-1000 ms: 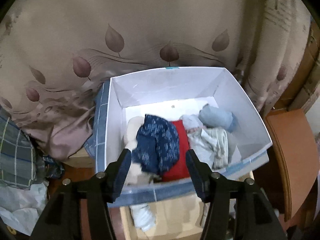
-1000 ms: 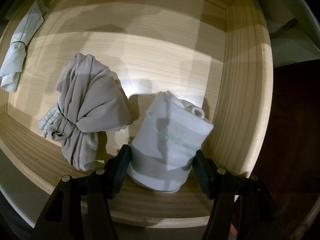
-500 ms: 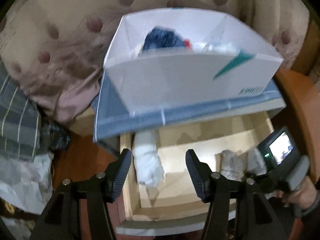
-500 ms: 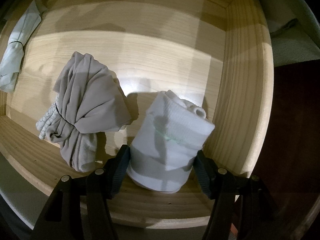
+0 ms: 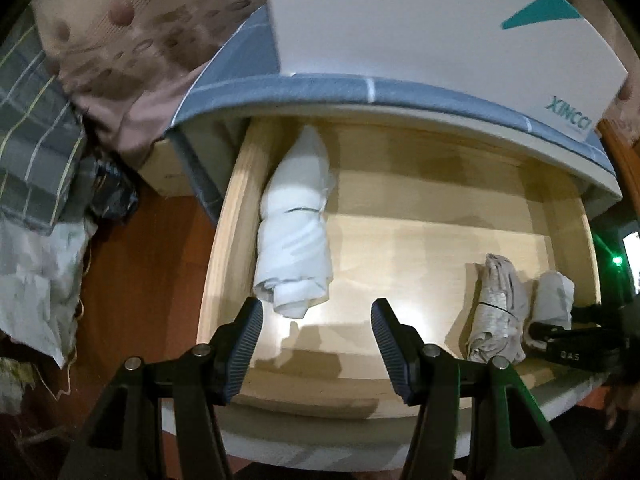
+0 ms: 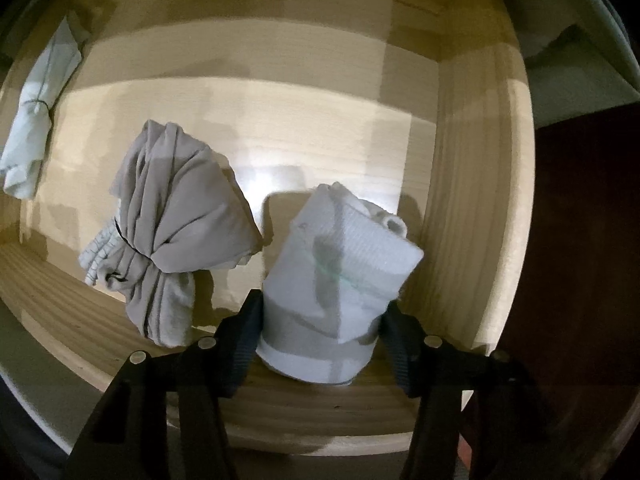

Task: Take underwear out of drawer
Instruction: 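Move the left tool back over the open drawer, then carry the white rolled sock into the white box with the right tool and release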

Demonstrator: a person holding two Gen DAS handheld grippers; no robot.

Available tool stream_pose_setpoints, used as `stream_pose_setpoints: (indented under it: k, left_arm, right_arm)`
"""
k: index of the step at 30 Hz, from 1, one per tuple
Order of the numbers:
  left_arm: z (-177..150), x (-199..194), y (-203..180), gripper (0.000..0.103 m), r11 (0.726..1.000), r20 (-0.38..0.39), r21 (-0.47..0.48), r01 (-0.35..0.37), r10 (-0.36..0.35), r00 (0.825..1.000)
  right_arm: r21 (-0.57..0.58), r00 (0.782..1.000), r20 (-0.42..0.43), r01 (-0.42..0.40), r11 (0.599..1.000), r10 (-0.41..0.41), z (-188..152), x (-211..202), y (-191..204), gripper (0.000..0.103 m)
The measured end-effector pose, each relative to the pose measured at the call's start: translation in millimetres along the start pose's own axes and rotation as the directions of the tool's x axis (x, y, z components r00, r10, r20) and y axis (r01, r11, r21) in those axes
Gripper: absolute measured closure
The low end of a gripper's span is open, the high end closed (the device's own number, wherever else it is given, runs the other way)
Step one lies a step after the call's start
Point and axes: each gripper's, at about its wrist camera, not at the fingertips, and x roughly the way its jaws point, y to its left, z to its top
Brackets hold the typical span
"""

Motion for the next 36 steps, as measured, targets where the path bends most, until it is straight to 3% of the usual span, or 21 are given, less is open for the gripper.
stream_pose_setpoints:
  k: [4, 8, 16, 20, 24, 31, 36]
  left_arm:
    - [-1, -9, 7, 0.045, 0.999, 0.076, -0.032, -0.006, 0.008, 0.997]
    - [-2, -12, 4, 0.045, 1.0, 0.097, -0.025, -0.014, 0.016, 0.995]
    - [-2, -15, -5, 0.045, 0.999, 0.124, 0.013, -0.032, 0.03, 0.992]
    - [-2, -16, -2, 0.045, 1.0, 0.126, -0.003, -0.028, 0.028, 0.992]
    - [-2, -16, 2, 0.045, 0.999, 0.122, -0.028, -0.019, 0.023, 0.992]
    - [-2, -17, 3, 0.045, 0.999, 0.126, -0.034, -0.019, 0.023, 0.992]
    - [-2, -17, 3, 0.045, 0.999, 0.129, -0.041, -0.013, 0.019, 0.991]
  right_arm:
    - [0.032, 0.999, 0.022, -0.034, 0.999, 0.033, -4, -2, -10, 0.055]
    - [0.067, 0.996, 0.054, -0.074, 0.995, 0.07, -8, -6, -22, 0.056]
    - [0.07, 0.979, 0.201, -0.058, 0.996, 0.043, -25, -35, -26, 0.056]
    - [0.069, 0.954, 0.3, -0.043, 0.997, 0.021, -37, -54, -29, 0.056]
    - [0.098, 0.914, 0.404, -0.062, 0.993, 0.017, -52, -77, -38, 0.056]
    - [0.123, 0.853, 0.522, -0.094, 0.988, 0.016, -60, -131, -58, 0.056]
    - [0.116, 0.807, 0.59, -0.107, 0.987, 0.018, -47, -179, -58, 0.056]
